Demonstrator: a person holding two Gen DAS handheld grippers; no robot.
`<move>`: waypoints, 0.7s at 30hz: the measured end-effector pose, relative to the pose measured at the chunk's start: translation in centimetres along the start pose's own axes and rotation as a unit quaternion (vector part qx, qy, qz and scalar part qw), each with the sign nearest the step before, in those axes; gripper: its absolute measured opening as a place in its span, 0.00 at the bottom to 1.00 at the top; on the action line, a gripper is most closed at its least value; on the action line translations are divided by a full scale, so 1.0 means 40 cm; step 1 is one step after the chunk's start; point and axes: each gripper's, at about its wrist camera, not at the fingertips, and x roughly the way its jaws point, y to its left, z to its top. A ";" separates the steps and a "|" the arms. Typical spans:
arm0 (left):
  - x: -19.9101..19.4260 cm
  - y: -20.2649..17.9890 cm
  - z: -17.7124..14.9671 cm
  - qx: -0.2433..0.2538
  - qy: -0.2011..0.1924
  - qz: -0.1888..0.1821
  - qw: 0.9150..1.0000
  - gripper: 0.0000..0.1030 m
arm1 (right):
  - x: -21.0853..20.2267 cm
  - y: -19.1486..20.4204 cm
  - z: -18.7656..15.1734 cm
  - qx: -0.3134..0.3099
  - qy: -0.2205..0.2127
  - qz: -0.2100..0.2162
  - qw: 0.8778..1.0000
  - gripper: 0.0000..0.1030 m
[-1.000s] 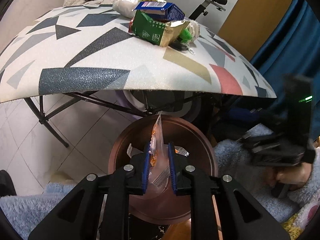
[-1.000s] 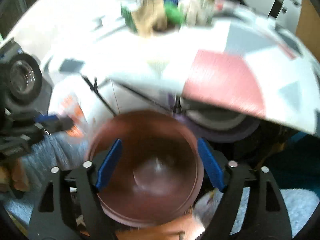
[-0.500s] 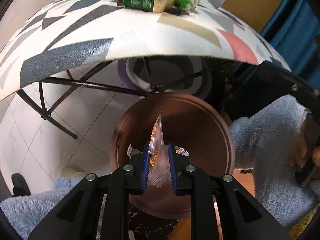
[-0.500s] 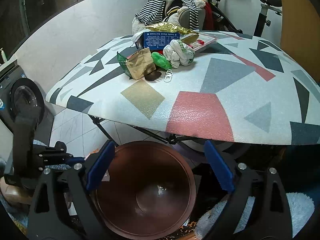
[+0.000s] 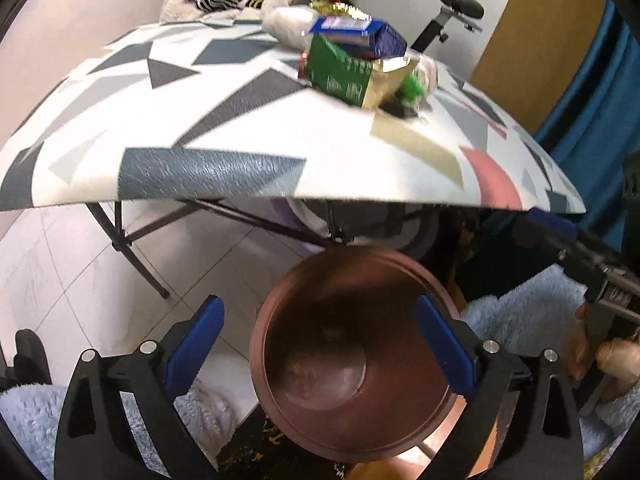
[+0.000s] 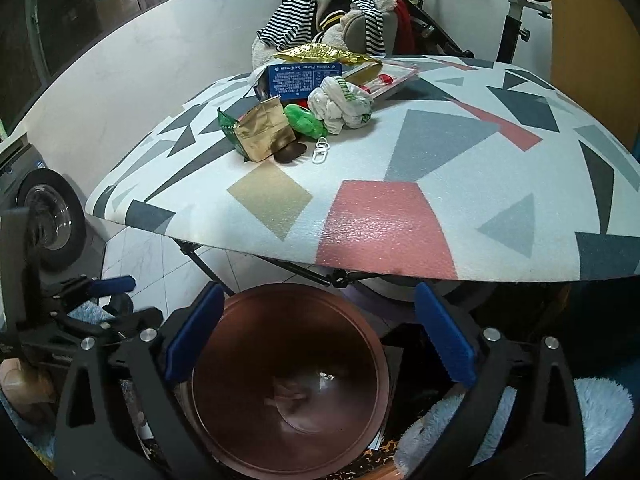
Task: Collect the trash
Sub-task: 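Raise both tools from the bin back toward the table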
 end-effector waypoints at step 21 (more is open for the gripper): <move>-0.135 0.040 0.068 -0.018 -0.114 0.000 0.993 0.94 | -0.031 0.020 0.035 -0.030 -0.024 -0.010 0.999 0.94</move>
